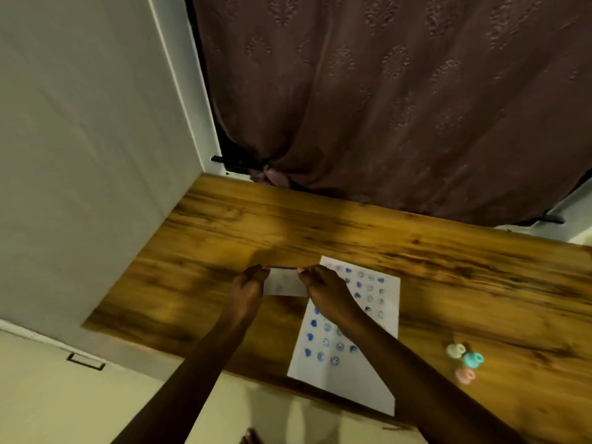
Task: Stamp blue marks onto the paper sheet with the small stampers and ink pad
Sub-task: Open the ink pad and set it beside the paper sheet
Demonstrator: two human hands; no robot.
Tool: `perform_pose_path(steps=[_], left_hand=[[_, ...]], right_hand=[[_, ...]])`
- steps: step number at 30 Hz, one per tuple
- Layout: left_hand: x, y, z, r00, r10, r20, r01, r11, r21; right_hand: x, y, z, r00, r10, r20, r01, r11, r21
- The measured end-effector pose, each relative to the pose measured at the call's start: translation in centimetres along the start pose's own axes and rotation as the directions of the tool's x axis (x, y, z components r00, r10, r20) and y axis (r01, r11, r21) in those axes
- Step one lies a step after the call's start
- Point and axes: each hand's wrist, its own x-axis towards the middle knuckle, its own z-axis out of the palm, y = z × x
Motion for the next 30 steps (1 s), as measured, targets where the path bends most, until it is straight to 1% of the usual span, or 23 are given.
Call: perform_pose_path(steps=[4,7,10,14,17,20,21,23,26,28,30], left_hand=[[0.7,-1.8,-3.3,1.000,0.007,0.016,-0.008,0.999,0.038],[1.7,-3.5,-4.7,1.000,-0.011,0.019,0.010,0.999,0.050],[2.5,-5.1,-5.3,0.998,-0.062,0.013,0.060,0.995,0.083],[2.9,-6.5,-5.5,0.990,-0.135,0.028,0.131,0.986,0.105],[2.8,-7.2,-5.7,0.992,-0.118,0.037,0.109,0.973,0.203],[3.0,-7.4,-5.8,0.995,-0.076,0.069,0.047,0.934,0.354],[3.2,-7.4,-5.9,0.995,-0.064,0.076,0.027,0.912,0.410],[3.5,-7.1,-6.0,0.994,-0.017,0.112,-0.047,0.835,0.548],[3.8,-6.8,-6.3,0.967,0.139,0.212,-0.247,0.700,0.670],[4.0,-6.7,-6.5,0.918,0.259,0.301,-0.397,0.559,0.728],[4.3,-6.7,-6.5,0.860,0.289,0.420,-0.508,0.414,0.756]], right_hand=[[0.1,-0.4,3.6,0.998,0.044,0.045,-0.044,0.999,-0.004],[-0.1,-0.7,5.5,1.000,0.013,-0.010,-0.014,0.999,-0.030],[-0.2,-0.1,6.9,1.000,-0.006,-0.028,0.005,0.999,-0.039],[0.4,1.2,7.6,0.998,0.055,0.011,-0.055,0.997,-0.049],[0.4,1.9,8.0,0.991,0.106,0.087,-0.104,0.994,-0.028],[0.1,2.2,8.0,0.985,0.140,0.096,-0.139,0.990,-0.021],[0.1,2.2,8.0,0.985,0.149,0.086,-0.148,0.989,-0.019],[0.0,2.3,7.9,0.986,0.155,0.054,-0.154,0.988,-0.028],[-0.3,2.4,7.8,0.988,0.154,0.022,-0.152,0.987,-0.047],[-0.7,2.3,7.6,0.988,0.153,0.029,-0.152,0.987,-0.059],[-1.1,2.2,7.6,0.990,0.135,0.034,-0.132,0.988,-0.085]])
